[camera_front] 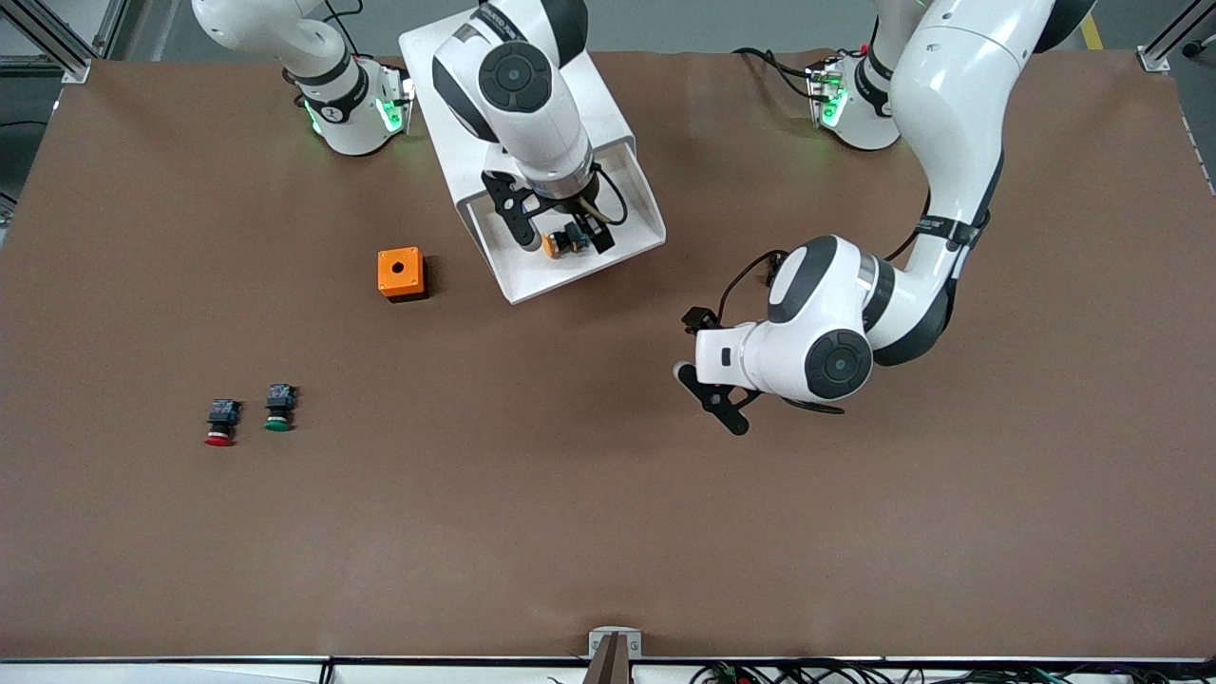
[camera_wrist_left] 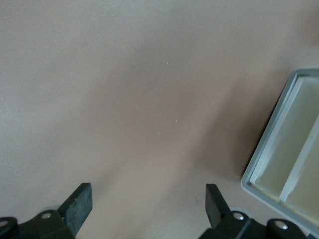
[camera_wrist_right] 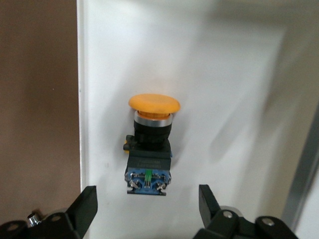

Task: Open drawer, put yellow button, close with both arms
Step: 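Raise the right gripper away while the left gripper pushes the drawer inward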

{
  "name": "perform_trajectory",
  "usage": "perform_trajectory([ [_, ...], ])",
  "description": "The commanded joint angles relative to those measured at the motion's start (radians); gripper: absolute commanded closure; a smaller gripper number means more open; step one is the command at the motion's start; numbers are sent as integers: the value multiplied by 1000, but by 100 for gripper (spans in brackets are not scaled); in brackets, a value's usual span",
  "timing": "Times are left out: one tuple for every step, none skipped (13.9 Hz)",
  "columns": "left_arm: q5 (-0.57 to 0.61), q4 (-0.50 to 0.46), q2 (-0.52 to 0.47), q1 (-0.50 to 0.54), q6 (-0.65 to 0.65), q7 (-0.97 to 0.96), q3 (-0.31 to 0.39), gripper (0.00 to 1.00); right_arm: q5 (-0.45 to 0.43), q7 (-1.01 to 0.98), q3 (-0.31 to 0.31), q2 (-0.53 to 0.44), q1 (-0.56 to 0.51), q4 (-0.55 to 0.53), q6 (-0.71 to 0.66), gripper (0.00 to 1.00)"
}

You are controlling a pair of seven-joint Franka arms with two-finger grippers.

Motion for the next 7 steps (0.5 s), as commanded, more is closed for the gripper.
perform_trajectory([
  [18, -9, -13, -38, 27, -141, -4, 0, 21, 2, -14, -13, -42, 137, -184, 0],
  [20, -9, -16, -61, 29, -203, -2, 0, 21, -1, -14, -17, -75, 198, -276, 0],
  [27, -9, -19, -76, 31, -257, -2, 0, 21, -7, -14, -20, -109, 252, -362, 0],
  [30, -9, -24, -95, 37, -309, -4, 0, 21, -15, -14, -25, -150, 303, -446, 0],
  [30, -9, -25, -113, 46, -362, -5, 0, 20, -33, -16, -43, -189, 334, -507, 0],
  [30, -9, -28, -128, 63, -411, -11, 0, 20, -111, -16, -81, -239, 339, -553, 0],
  [30, -12, -33, -151, 79, -457, -11, 0, 20, -229, -16, -124, -296, 337, -597, 0],
])
